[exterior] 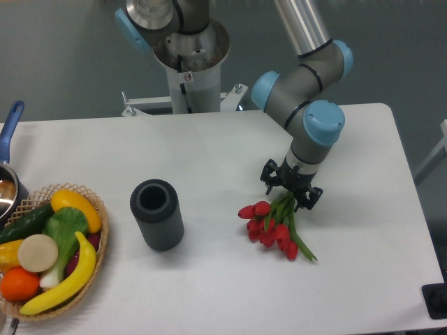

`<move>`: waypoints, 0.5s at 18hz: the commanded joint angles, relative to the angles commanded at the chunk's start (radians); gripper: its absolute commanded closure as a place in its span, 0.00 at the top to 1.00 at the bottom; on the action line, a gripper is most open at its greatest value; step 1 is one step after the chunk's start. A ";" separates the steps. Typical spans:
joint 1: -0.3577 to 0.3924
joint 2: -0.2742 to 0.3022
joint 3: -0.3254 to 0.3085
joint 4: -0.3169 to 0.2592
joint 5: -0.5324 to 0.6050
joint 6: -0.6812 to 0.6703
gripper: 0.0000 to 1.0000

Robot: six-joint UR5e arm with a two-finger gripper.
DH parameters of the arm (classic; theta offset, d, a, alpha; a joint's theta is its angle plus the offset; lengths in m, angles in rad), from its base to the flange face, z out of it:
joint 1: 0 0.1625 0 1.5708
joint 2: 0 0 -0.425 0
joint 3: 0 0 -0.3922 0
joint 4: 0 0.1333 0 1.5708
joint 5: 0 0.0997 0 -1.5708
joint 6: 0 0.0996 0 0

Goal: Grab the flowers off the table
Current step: 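Lower the gripper onto the tulip stems and close it around them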

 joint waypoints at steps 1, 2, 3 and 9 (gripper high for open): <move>0.000 -0.002 0.000 0.000 0.002 0.000 0.70; 0.002 -0.002 0.000 0.000 0.002 0.000 0.68; 0.000 0.000 0.000 0.000 0.000 0.000 0.66; 0.000 0.005 0.000 0.002 0.000 -0.006 0.44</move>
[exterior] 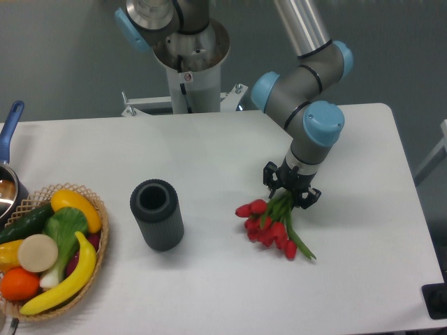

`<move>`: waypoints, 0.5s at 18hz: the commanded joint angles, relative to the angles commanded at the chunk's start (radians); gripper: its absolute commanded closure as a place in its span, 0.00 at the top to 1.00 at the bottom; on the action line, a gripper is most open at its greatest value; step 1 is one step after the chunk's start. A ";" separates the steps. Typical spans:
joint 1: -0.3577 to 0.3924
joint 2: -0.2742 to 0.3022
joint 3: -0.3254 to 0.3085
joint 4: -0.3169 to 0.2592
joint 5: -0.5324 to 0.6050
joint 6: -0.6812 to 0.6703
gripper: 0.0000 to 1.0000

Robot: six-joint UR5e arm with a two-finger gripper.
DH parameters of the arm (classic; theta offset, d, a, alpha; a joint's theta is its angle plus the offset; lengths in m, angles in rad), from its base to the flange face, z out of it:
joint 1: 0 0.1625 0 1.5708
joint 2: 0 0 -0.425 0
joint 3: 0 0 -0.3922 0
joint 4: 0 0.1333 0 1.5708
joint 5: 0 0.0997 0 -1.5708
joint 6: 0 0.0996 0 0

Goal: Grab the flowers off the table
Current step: 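Lower the gripper onto the tulip stems and close it around them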

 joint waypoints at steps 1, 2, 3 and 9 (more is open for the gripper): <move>0.000 0.002 0.000 -0.002 0.000 0.000 0.42; 0.000 0.002 0.000 -0.002 0.000 0.000 0.39; 0.000 0.003 0.000 -0.002 0.000 -0.002 0.38; 0.002 0.015 0.003 -0.006 -0.003 -0.003 0.30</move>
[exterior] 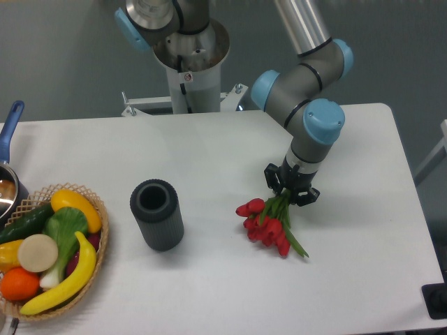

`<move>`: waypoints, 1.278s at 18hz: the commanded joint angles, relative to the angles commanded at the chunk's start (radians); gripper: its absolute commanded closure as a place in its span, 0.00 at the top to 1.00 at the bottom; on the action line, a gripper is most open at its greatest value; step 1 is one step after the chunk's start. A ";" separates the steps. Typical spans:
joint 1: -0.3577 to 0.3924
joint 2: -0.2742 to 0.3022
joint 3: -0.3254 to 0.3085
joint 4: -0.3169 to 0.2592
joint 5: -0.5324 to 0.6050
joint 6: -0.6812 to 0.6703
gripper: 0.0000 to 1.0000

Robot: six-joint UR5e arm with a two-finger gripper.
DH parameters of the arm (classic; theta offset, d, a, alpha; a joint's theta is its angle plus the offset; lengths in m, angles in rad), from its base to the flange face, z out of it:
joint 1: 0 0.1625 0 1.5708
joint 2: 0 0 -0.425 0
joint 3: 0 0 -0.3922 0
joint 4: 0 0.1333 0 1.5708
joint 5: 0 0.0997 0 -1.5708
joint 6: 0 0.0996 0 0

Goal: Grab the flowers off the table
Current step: 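Lower the gripper onto the tulip stems and close it around them, then lift the grasped tulip bundle up off the table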

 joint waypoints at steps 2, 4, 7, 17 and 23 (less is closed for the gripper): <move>0.002 0.003 0.000 -0.002 -0.002 0.000 0.29; 0.005 0.017 0.002 -0.003 -0.005 0.002 0.29; 0.014 0.052 0.005 -0.005 -0.008 0.003 0.29; 0.086 0.242 0.026 -0.005 -0.297 -0.052 0.29; 0.149 0.308 0.035 -0.005 -0.566 -0.130 0.29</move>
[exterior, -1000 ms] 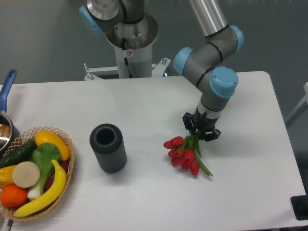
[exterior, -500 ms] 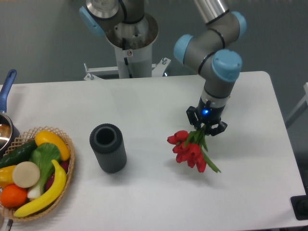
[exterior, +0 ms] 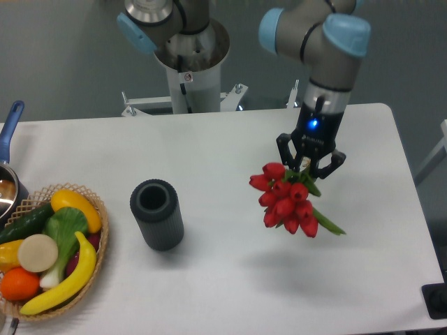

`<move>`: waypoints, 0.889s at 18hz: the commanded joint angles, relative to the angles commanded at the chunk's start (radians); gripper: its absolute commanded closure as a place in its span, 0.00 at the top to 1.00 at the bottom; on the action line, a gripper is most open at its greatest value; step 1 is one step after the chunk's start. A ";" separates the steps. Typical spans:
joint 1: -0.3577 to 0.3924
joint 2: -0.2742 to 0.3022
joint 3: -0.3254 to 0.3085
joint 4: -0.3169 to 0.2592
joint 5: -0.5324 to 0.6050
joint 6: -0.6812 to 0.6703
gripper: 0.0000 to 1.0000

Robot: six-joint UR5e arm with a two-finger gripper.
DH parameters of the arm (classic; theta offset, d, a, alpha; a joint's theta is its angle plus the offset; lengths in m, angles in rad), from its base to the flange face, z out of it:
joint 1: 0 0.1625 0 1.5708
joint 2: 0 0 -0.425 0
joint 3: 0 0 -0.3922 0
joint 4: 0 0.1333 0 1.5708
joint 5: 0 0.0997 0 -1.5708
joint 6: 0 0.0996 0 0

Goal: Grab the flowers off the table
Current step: 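Lift the grasped tulip bundle up off the table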

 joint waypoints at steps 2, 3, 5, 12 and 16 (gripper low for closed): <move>0.021 0.012 0.000 0.000 -0.080 -0.023 0.29; 0.034 0.014 0.000 0.000 -0.108 -0.035 0.29; 0.057 0.015 0.000 0.000 -0.161 -0.038 0.29; 0.106 0.017 0.000 0.000 -0.273 -0.038 0.29; 0.106 0.017 -0.002 0.000 -0.273 -0.038 0.29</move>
